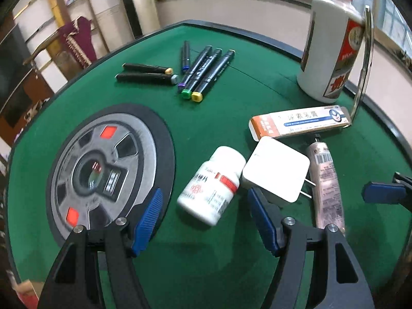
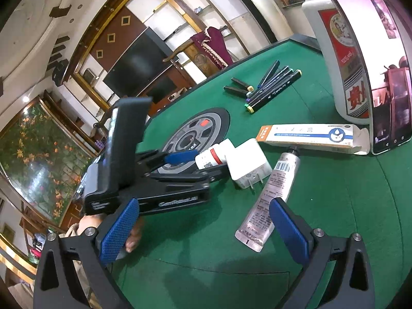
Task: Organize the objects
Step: 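Grasp the red-label white pill bottle with the left gripper while the right approaches the charger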
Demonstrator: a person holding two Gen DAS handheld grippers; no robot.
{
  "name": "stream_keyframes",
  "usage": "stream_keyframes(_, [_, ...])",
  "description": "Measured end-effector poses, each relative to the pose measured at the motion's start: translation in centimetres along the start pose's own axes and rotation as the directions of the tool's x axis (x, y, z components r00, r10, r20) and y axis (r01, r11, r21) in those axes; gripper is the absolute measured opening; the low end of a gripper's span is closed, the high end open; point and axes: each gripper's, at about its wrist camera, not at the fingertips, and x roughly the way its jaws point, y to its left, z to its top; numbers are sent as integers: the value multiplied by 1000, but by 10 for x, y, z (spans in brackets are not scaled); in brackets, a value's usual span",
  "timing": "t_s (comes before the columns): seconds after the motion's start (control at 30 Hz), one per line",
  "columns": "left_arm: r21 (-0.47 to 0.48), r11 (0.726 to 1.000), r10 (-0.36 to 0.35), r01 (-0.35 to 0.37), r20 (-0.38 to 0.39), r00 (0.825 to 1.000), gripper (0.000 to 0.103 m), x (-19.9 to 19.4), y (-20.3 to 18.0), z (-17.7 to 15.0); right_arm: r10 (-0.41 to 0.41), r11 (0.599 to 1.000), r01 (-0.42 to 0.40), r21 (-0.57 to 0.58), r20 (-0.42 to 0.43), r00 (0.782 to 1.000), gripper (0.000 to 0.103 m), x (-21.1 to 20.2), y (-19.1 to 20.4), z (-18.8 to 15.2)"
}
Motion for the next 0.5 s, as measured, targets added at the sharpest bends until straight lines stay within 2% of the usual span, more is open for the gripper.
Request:
stream_keyframes(0.07, [7,1000,-8,8,-2,1000,67,5,-1,3,1,1000,-1,1,-3,1000,103,1,0,0])
stream_keyframes(0.13, [5,1000,-26,26,-5,1000,59,9,-2,5,0,1000,0,6,-10,1000,103,2,-1,1])
stream_keyframes(0.2, [2,999,-45,45,-4,999,44,10,-3,5,-7,1000,7,6,-11,1000,103,2,-1,1])
stream_keyframes(0.27, [-1,998,-55,55,-6,998,37,11,-4,5,-9,1000,9,5,-13,1000,103,3,-2,1])
stream_keyframes(0.37, [-19,998,-55,55,-10,998,33,10,-5,5,-16,1000,17,5,-11,1000,103,3,-3,0])
stream_keyframes(0.5, [-79,995,-58,57,-9,998,33,7,0,-2,-18,1000,18,20,-7,1000,103,3,-7,0])
